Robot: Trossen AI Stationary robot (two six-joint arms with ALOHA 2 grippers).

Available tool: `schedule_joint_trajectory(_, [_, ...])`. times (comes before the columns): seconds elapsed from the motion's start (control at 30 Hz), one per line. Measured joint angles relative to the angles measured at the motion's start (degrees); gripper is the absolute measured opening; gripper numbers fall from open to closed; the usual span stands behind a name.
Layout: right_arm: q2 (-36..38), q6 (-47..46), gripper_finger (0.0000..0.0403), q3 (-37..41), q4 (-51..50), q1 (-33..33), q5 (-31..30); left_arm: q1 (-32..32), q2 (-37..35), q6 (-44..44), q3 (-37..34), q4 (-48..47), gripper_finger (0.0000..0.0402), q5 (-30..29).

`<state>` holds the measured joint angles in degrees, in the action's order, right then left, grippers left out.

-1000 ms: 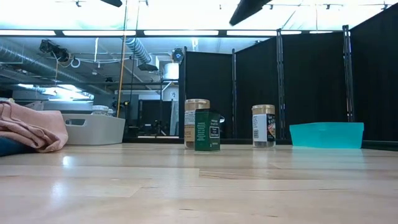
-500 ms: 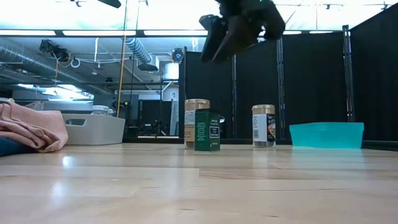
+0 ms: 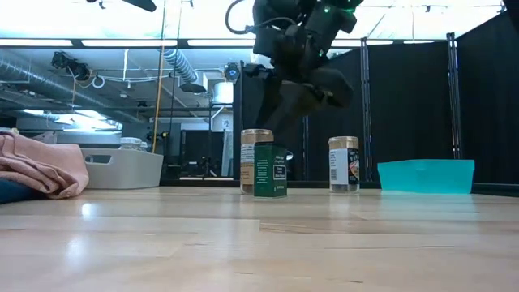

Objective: Sort spices by type
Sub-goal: Put the black spice can into the transparent bin

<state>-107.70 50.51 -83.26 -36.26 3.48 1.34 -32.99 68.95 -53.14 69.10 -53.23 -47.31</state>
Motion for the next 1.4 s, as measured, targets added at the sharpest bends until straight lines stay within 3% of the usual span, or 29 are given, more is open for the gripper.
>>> schedule_joint_trajectory(0.6, [-2.89,3.64,0.0202,0.02,-0.22,1.33,1.86,0.00,0.00,-1.19,0.00,-0.90,0.0302,-0.11])
schedule_joint_trajectory(1.1, [-2.65,0.47,0.0157,3.37,-1.13,1.93,1.90,0.00,0.00,-1.19,0.00,-0.62,0.0302,-0.22])
schedule_joint_trajectory(1.4, [-1.66,-3.92,0.0137,3.56,-2.25,0.06,-2.69,-0.01,0.00,-1.17,0.00,-0.53,0.0302,-0.22])
